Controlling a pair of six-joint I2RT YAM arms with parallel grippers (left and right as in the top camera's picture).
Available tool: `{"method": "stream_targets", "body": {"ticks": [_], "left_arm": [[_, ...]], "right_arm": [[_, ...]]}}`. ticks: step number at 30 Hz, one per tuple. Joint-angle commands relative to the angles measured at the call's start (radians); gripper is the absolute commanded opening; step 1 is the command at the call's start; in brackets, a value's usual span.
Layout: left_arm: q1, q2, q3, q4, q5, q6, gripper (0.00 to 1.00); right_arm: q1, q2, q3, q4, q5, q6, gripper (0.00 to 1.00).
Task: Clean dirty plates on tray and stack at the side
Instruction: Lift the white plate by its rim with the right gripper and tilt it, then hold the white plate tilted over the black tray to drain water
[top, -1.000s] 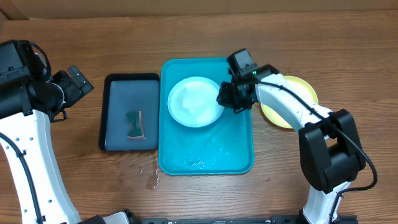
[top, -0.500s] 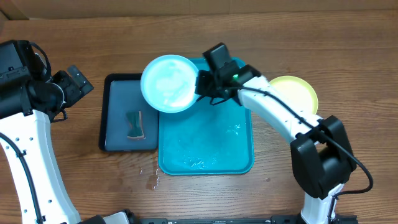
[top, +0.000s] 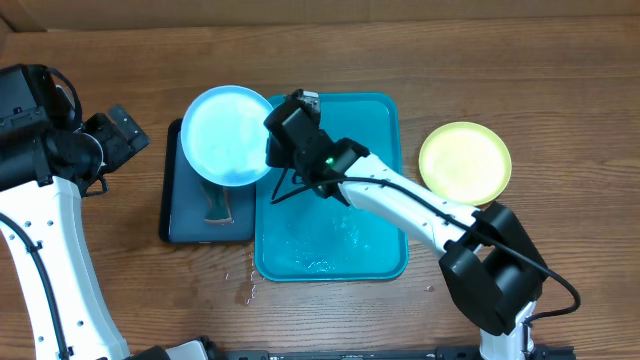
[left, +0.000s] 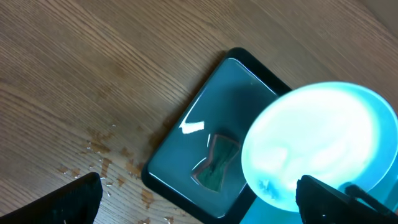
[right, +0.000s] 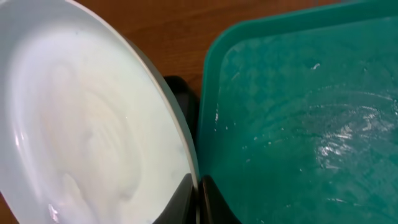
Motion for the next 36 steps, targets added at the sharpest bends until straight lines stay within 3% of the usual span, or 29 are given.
{"method": "stream_targets", "body": {"ticks": [1, 13, 26, 36], "left_arm": [[0.002, -0.005, 0.014, 0.001, -0.006, -0.021, 1.00], [0.002, -0.005, 0.014, 0.001, -0.006, -0.021, 1.00], [0.002, -0.005, 0.014, 0.001, -0.006, -0.021, 1.00], [0.002, -0.005, 0.014, 0.001, -0.006, -0.021, 1.00]], "right_arm": [[0.006, 0.004, 0.029, 0.033, 0.064, 0.012, 0.04], [0.022, 0.008, 0.051, 0.083, 0.174, -0.050, 0.04], [0.065, 0.121, 0.198, 0.174, 0.377, -0.295, 0.04], [0.092, 0.121, 0.199, 0.447, 0.378, -0.736, 0.04]]}}
